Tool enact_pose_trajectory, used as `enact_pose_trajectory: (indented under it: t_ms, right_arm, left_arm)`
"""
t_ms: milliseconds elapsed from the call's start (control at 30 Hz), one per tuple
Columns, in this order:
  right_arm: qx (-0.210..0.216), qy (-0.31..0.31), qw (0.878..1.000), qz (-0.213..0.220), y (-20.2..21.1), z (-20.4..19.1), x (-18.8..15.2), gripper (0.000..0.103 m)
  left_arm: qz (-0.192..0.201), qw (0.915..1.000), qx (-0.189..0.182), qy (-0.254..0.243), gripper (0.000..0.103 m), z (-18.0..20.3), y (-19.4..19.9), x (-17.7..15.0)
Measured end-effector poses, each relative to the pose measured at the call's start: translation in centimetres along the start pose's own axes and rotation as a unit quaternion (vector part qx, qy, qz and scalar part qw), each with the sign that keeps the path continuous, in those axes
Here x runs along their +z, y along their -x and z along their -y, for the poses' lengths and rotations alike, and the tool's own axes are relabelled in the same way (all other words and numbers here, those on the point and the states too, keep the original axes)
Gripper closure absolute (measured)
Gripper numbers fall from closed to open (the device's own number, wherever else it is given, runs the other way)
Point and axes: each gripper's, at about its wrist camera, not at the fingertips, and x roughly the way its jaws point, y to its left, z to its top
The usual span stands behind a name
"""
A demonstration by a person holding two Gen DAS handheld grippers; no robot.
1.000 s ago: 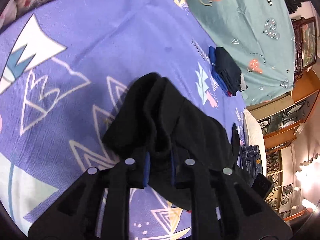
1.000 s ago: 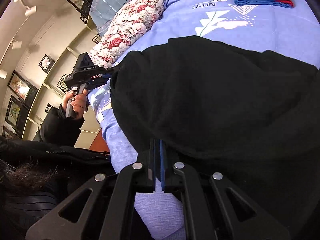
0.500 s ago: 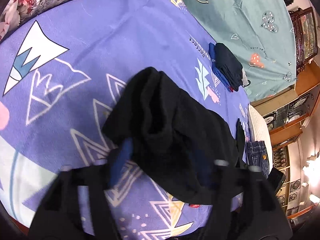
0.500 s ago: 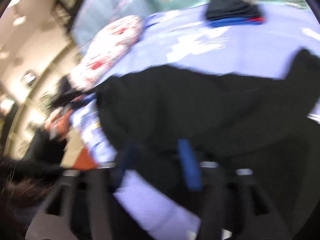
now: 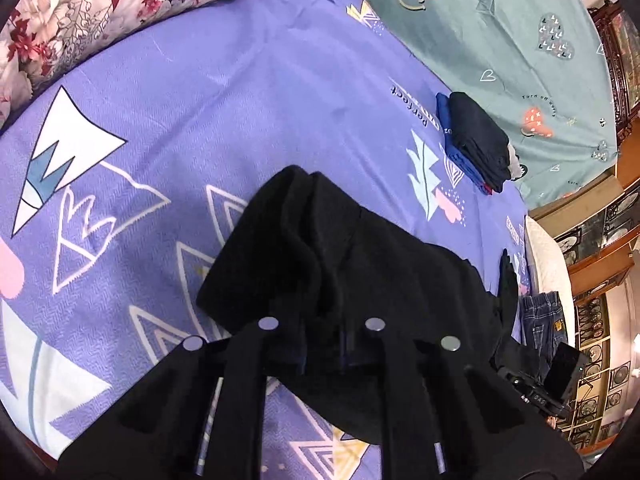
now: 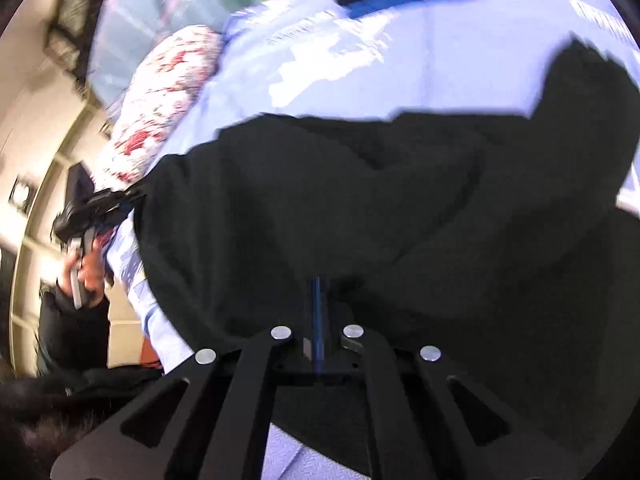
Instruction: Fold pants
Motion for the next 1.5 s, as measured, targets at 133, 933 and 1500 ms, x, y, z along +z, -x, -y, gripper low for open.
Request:
enact_pose_trajectory:
  t_ms: [133, 933, 1500]
  right_arm:
    - [0.013, -0.002, 1.0, 0.028, 2.7, -0.3, 0.4, 0.103]
    - [-0.172, -0.044, 0.976, -0.123, -0.5, 0.6, -0.1, 0.082]
    - [0.1, -0.021, 0.995, -0.015, 5.6, -2.1, -0.8, 0.1]
  left_arm:
    - [-0.007, 0.9999, -0.004, -0.008, 0.091, 0.2, 0.0, -0.1]
    - [-0.02, 0.9985, 0.035, -0.036, 0.032, 2.5, -1.8, -0.6]
    - [0.008, 0.9994, -0.017, -0.029, 0.09, 0.3, 1.9, 1.1]
